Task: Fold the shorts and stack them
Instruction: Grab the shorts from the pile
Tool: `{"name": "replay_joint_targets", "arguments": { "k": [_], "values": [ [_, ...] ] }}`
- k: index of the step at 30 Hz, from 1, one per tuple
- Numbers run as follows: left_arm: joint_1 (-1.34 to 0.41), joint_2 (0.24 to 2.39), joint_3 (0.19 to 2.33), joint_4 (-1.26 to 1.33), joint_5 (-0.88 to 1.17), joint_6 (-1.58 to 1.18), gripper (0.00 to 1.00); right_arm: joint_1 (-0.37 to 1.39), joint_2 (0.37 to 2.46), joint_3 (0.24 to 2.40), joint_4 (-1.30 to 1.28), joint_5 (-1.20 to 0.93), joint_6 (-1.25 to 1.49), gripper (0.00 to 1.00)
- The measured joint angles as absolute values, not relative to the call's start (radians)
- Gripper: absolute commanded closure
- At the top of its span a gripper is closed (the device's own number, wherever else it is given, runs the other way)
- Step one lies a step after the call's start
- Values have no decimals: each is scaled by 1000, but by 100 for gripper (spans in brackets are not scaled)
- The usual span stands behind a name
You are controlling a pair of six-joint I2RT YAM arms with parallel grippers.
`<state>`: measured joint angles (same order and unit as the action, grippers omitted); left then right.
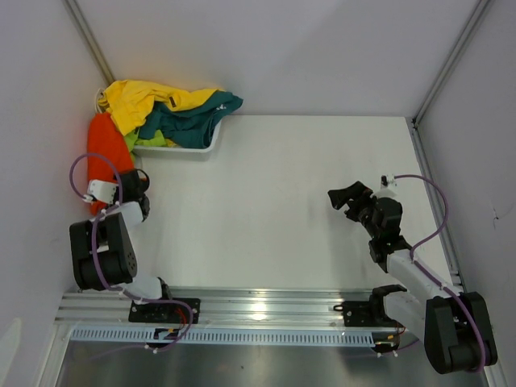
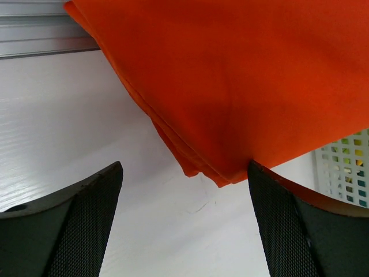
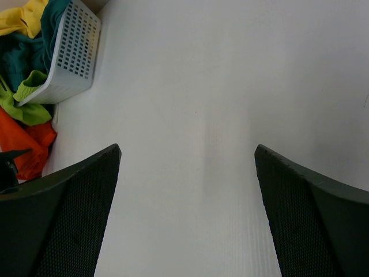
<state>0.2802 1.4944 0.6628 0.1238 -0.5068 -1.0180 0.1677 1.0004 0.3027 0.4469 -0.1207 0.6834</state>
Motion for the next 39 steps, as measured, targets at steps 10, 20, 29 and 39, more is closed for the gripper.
{"name": "replay_joint_targets", "arguments": {
  "k": [10,20,29,39],
  "values": [
    [284,1672,727,232,-504,-1075,37,161,1001,303,447,-120,683,0],
    [281,1622,777,167,-529,-1014,100,159,1068,303,466,-131,688,1],
    [191,1344,784,145,-654,-891,100,159,1073,303,475,-145,689,1],
    [8,1116,955,20,-806,-735,100,159,1077,303,478,-159,693,1]
  ]
}}
